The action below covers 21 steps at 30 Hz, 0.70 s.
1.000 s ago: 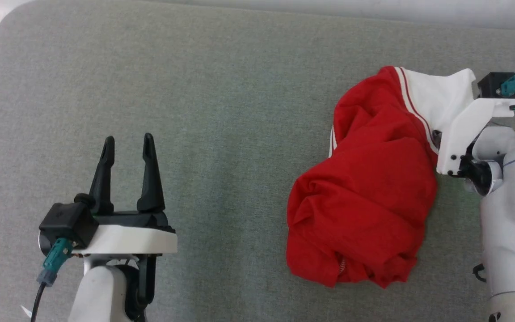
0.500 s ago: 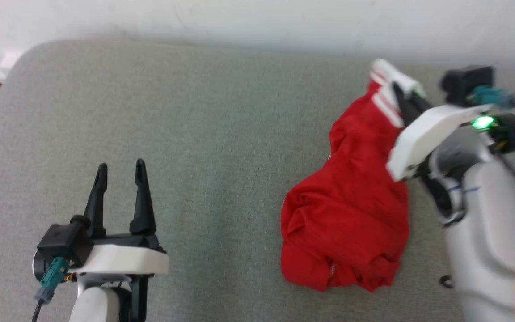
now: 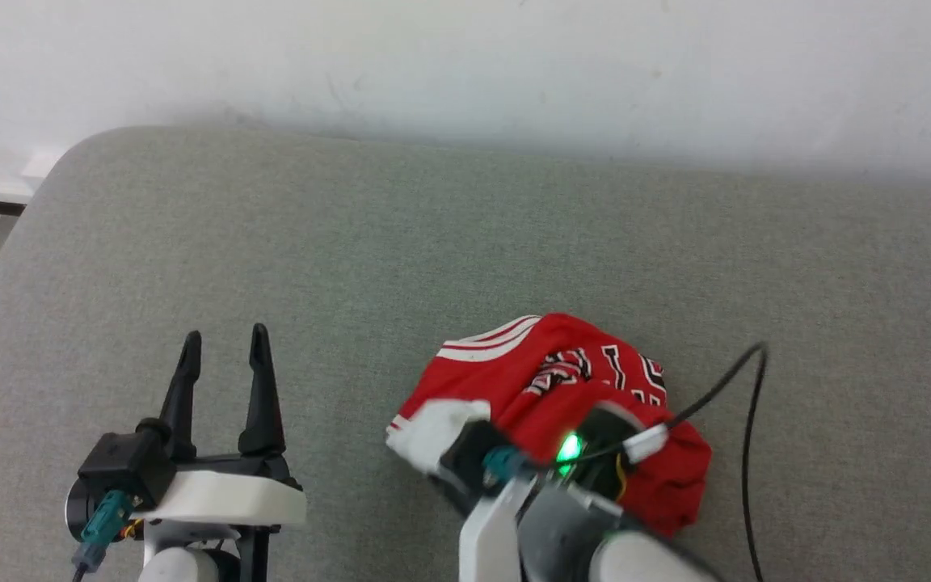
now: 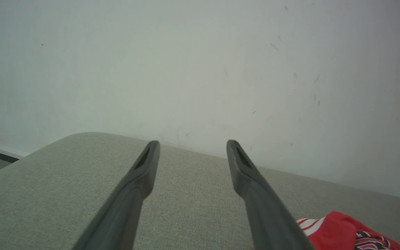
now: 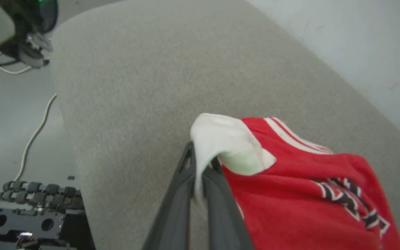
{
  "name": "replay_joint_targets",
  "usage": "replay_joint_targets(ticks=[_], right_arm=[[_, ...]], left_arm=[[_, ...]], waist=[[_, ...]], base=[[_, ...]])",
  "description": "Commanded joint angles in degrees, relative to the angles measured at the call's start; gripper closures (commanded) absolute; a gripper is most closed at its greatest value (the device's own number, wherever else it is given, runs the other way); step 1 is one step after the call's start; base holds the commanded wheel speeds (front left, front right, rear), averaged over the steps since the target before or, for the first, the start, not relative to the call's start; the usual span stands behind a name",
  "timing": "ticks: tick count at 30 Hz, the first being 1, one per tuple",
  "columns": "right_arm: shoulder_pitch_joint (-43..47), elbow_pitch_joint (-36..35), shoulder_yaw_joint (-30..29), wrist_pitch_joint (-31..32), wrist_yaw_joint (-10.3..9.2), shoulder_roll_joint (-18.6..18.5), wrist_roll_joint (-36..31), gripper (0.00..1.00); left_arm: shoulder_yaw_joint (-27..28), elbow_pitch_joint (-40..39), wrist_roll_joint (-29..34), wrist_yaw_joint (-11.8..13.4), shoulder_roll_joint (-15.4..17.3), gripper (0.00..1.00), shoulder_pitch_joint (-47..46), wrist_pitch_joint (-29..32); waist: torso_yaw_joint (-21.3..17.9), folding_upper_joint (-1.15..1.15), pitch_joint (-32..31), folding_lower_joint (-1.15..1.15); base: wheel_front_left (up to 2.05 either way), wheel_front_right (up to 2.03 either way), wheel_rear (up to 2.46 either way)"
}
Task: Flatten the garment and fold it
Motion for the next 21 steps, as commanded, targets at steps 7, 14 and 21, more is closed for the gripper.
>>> replay_joint_targets(ticks=[7,14,21], right_arm=[[2.40,4.56,7.05,3.10,-0.05,-2.19,4.55,0.00],[0.52,-3.79,1.90,-8.46,-0.05,-4.57,3.12,0.00],[6.02,-10.62,-15.16,-17.97,-0.05,-2.07,-2.19,0.00]], left_arm=[[-0.61,0.83,-0.06,-0.66,-0.15,0.00,1.31,-0.27],[-0.19,1.45,0.11,-0.93,-0.15,0.00,2.57,-0.27],[-0.14,1.64,0.58,-1.48,-0.15,0.00,3.20,-0.27]], waist=[[1.30,0.00,-0.69,0.00],[0.67,0.00,-2.19,0.00],[-0.39,0.00,-3.22,0.00]], base=[[0.00,0.00,0.00],[0.00,0.00,0.00],[0.00,0.00,0.00]])
